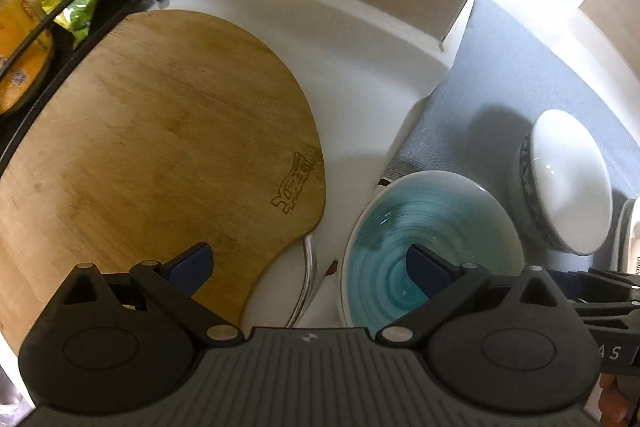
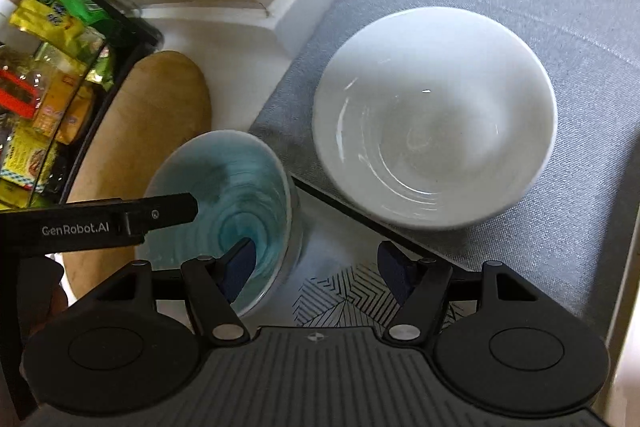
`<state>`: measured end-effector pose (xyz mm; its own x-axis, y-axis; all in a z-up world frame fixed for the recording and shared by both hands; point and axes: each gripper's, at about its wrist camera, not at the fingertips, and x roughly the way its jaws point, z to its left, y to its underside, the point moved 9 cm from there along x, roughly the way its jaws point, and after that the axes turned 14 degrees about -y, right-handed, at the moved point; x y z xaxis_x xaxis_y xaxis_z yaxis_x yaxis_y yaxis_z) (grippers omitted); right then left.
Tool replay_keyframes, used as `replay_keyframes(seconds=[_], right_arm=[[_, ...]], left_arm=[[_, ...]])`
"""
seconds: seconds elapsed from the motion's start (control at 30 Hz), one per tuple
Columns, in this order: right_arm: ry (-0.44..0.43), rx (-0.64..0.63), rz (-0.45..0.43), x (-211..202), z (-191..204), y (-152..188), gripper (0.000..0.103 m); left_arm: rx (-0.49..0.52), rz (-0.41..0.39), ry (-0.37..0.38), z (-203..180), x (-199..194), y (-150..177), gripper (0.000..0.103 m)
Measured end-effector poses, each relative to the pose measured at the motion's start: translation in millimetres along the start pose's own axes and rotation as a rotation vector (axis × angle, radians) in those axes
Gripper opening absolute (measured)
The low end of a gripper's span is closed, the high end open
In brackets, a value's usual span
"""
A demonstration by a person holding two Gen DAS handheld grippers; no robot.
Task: Organize plates and bowls
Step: 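Move both grippers to the blue-glazed bowl beside the cutting board, then close both grippers on the blue-glazed bowl rim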
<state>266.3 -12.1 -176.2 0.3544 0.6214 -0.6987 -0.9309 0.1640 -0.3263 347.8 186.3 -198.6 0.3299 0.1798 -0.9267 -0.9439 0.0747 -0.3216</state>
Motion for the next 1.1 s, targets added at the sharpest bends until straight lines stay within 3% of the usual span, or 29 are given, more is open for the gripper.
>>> replay_keyframes(seconds=[0.2, 0.23, 0.33, 0.37, 0.47, 0.67, 1.1], right_arm=[[0.011, -0.026, -0.001, 6.6, 2.1, -4.8, 0.069], [0.011, -0.028, -0.001, 6.3, 2.5, -5.1, 0.062], [0.003, -0.049, 0.010, 6.6, 5.2, -4.3, 0.030], [-0.015, -0.053, 0.017, 8.8, 8.6, -4.0, 0.019], [-0.024, -0.080, 0.017, 10.9, 17.7, -3.8, 0.015], [-0.013, -0.086, 0.014, 10.3, 16.5, -5.9, 0.014], [-0.043, -0.128, 0.004, -7.9, 35.3, -4.8, 0.012]], left_arm=[[0.020, 0.008, 0.008, -8.7, 9.0, -3.1, 0.101], [0.027, 0.001, 0.012, -11.0, 7.9, -3.6, 0.100], [0.065, -0.030, 0.010, -18.2, 2.9, -4.5, 0.078], [0.077, -0.046, 0.010, -20.3, 1.1, -5.4, 0.066], [0.092, -0.041, 0.056, -28.2, -1.8, -4.4, 0.021], [0.074, -0.049, 0.070, -26.1, -4.5, -3.0, 0.016], [0.020, -0.102, 0.109, -11.5, -46.3, 4.6, 0.015]])
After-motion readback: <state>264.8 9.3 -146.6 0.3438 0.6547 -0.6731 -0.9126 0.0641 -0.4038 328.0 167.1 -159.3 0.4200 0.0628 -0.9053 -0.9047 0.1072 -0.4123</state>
